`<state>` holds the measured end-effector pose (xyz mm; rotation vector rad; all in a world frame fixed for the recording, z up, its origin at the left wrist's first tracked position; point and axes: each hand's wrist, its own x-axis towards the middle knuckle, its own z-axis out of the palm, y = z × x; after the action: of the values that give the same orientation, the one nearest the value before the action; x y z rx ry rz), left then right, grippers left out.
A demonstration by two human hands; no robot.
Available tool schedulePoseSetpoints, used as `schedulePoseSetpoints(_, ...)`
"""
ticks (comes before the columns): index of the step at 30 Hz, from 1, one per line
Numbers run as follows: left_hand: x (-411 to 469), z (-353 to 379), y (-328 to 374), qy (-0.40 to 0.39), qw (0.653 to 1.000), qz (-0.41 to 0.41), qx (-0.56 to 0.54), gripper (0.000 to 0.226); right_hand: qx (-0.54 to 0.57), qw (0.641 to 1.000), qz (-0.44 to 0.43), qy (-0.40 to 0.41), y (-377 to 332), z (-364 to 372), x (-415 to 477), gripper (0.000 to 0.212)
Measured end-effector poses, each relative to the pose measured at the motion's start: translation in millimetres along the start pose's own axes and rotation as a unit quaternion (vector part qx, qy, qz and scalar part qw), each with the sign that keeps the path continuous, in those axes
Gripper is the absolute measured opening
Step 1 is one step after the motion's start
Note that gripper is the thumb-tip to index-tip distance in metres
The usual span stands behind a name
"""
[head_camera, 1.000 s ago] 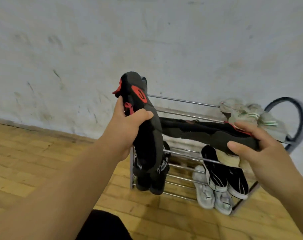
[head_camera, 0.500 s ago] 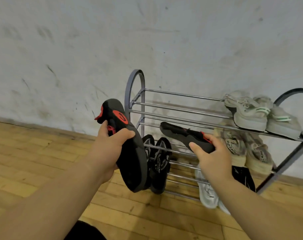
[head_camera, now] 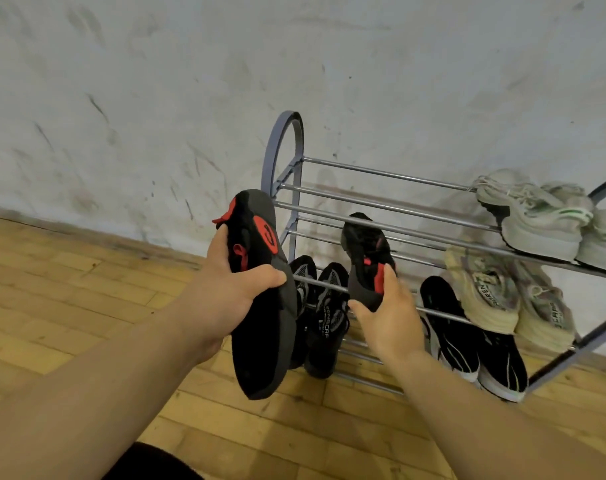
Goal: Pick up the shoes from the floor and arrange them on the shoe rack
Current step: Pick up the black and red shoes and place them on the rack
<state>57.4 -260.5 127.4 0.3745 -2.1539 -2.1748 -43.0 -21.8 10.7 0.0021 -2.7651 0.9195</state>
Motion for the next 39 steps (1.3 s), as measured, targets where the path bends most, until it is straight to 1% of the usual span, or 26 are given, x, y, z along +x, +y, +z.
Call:
schedulePoseSetpoints(2, -1, -2, 1, -0.009, 1.0, -0.002, 0.015, 0.081, 0.035, 0.999, 0.008, -0.018, -4, -7, 3, 0.097)
schedulePoseSetpoints(4, -4, -5, 2, -0.019, 0.999, 0.009, 0.038, 0.083, 0.068, 0.995, 0.037, -0.06, -11, -18, 3, 0.091)
schedulePoseSetpoints(7, -12, -11, 7, -0.059, 0.989, 0.046, 0.125, 0.095, 0.001, 0.994, 0.008, -0.107, -21, -46, -7, 0.077)
schedulePoseSetpoints(8, -16, -14, 9, -0.087, 0.979, 0.062, 0.173, 0.101, 0.014, 0.993, -0.006, -0.121, -24, -60, -14, 0.076)
schedulePoseSetpoints(9, -20, -15, 12, -0.124, 0.964, 0.074, 0.226, 0.108, 0.065, 0.987, -0.007, -0.144, -29, -76, -20, 0.078)
schedulePoseSetpoints(10, -26, -15, 16, -0.165, 0.944, 0.085, 0.273, 0.114, 0.147, 0.973, 0.005, -0.178, -35, -93, -27, 0.082)
schedulePoseSetpoints(12, -34, -9, 22, -0.241, 0.902, 0.111, 0.341, 0.12, 0.306, 0.925, 0.013, -0.225, -41, -121, -35, 0.093)
schedulePoseSetpoints(13, -38, -3, 23, -0.269, 0.881, 0.124, 0.368, 0.12, 0.347, 0.905, 0.001, -0.247, -43, -132, -39, 0.092)
schedulePoseSetpoints(14, -41, 3, 23, -0.29, 0.861, 0.13, 0.396, 0.121, 0.352, 0.896, -0.022, -0.269, -41, -141, -43, 0.091)
schedulePoseSetpoints(16, -47, 16, 24, -0.319, 0.826, 0.127, 0.446, 0.123, 0.297, 0.901, -0.07, -0.308, -36, -158, -50, 0.09)
schedulePoseSetpoints(17, -49, 21, 24, -0.329, 0.815, 0.119, 0.462, 0.125, 0.262, 0.906, -0.086, -0.322, -32, -166, -52, 0.088)
schedulePoseSetpoints(19, -52, 33, 22, -0.342, 0.805, 0.109, 0.473, 0.128, 0.22, 0.906, -0.092, -0.35, -23, -183, -54, 0.085)
schedulePoseSetpoints(22, -58, 51, 22, -0.351, 0.78, 0.141, 0.498, 0.134, 0.187, 0.9, -0.07, -0.388, -7, -202, -54, 0.085)
schedulePoseSetpoints(23, -59, 55, 21, -0.351, 0.767, 0.144, 0.518, 0.136, 0.205, 0.892, -0.048, -0.4, -4, -207, -54, 0.082)
schedulePoseSetpoints(26, -63, 64, 19, -0.344, 0.726, 0.169, 0.571, 0.137, 0.294, 0.858, 0.027, -0.42, 4, -215, -57, 0.06)
schedulePoseSetpoints(27, -63, 66, 19, -0.341, 0.72, 0.178, 0.578, 0.136, 0.304, 0.858, 0.04, -0.413, 7, -217, -58, 0.056)
schedulePoseSetpoints(28, -63, 68, 20, -0.333, 0.723, 0.19, 0.575, 0.134, 0.304, 0.862, 0.049, -0.403, 10, -218, -58, 0.055)
schedulePoseSetpoints(29, -63, 70, 21, -0.318, 0.735, 0.204, 0.563, 0.131, 0.302, 0.868, 0.056, -0.389, 12, -219, -58, 0.055)
schedulePoseSetpoints(30, -63, 73, 22, -0.292, 0.757, 0.219, 0.542, 0.128, 0.305, 0.874, 0.065, -0.373, 13, -221, -58, 0.053)
schedulePoseSetpoints(32, -66, 79, 25, -0.223, 0.815, 0.225, 0.484, 0.12, 0.311, 0.886, 0.086, -0.332, 13, -224, -59, 0.045)
schedulePoseSetpoints(33, -69, 82, 26, -0.188, 0.841, 0.224, 0.455, 0.113, 0.315, 0.891, 0.096, -0.313, 13, -226, -60, 0.042)
schedulePoseSetpoints(35, -77, 90, 29, -0.138, 0.883, 0.205, 0.399, 0.089, 0.328, 0.893, 0.117, -0.284, 11, -228, -60, 0.038)
schedulePoseSetpoints(36, -79, 93, 30, -0.134, 0.902, 0.179, 0.37, 0.076, 0.339, 0.89, 0.127, -0.277, 10, -228, -59, 0.035)
schedulePoseSetpoints(37, -83, 95, 30, -0.15, 0.916, 0.144, 0.343, 0.066, 0.353, 0.884, 0.14, -0.272, 8, -228, -59, 0.032)
schedulePoseSetpoints(39, -88, 99, 27, -0.224, 0.929, 0.056, 0.287, 0.06, 0.38, 0.87, 0.17, -0.265, 4, -225, -60, 0.031)
